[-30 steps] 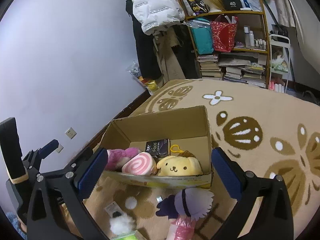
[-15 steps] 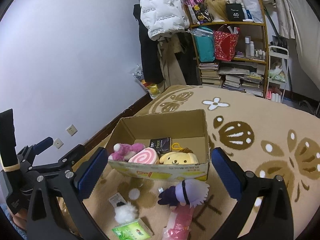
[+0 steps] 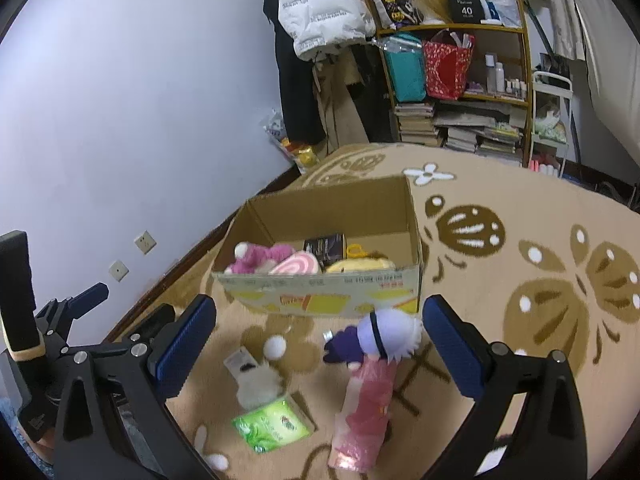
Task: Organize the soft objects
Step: 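Lower both tools toward the pink wrapped roll and white fluffy plush beside the box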
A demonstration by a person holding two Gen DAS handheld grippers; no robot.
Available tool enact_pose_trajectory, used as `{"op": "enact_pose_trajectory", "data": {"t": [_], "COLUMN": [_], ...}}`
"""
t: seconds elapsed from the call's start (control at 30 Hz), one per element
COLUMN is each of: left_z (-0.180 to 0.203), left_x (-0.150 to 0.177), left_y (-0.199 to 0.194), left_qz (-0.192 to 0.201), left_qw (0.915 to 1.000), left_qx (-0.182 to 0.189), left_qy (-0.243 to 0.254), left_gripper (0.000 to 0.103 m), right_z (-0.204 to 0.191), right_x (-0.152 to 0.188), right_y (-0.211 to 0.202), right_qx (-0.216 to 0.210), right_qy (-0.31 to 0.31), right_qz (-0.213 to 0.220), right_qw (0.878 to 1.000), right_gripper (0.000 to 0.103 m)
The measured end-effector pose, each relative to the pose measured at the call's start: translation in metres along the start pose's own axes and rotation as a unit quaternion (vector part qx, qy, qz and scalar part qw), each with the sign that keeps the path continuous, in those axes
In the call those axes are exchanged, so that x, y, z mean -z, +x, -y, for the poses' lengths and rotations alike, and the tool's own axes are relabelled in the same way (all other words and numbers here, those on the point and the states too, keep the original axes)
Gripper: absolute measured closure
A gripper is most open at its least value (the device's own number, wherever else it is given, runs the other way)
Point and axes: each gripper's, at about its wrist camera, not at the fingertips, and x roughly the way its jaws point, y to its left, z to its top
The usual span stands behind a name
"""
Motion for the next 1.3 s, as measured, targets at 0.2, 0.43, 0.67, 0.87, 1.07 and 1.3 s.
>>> {"op": "enact_pose_trajectory", "data": {"t": [0.2, 0.43, 0.67, 0.87, 1.07, 1.3], "left_z": [0.003, 0.006, 0.011, 0.018, 0.024, 0.032], "left_x": [0.011, 0.016, 0.021, 0.026, 0.03, 0.037], "left_y": [0.011, 0.03, 0.051, 0.068, 0.087, 0.106], "left_qz": [-0.043, -0.083, -0.123, -0.155, -0.183, -0.213], "left_qw": [0.9989, 0.9962, 0.9916, 0.9867, 0.9813, 0.9747], "left_qx": [0.019, 0.026, 0.04, 0.05, 0.06, 0.065], "left_qy": [-0.005, -0.006, -0.004, 0.004, 0.005, 0.013], "left_gripper": [0.0, 0.0, 0.0, 0.001, 0.001, 0.001], "right_z": [0.003, 0.014, 0.029, 0.041, 0.047, 0.058], "right_x": [0.017, 0.031, 0.042, 0.053, 0.059, 0.066], "right_y": [0.01, 0.025, 0.046, 0.067, 0.084, 0.104], "right_qx": [0.001, 0.006, 0.011, 0.017, 0.017, 0.023], "right_qy": [0.01, 0.034, 0.069, 0.098, 0.114, 0.141], "right_qz": [-0.034, -0.067, -0.106, -0.141, -0.16, -0.183], "right_qw": [0.999, 0.997, 0.992, 0.985, 0.98, 0.973], "right_gripper": [0.0, 0.0, 0.0, 0.0, 0.0, 0.0]}}
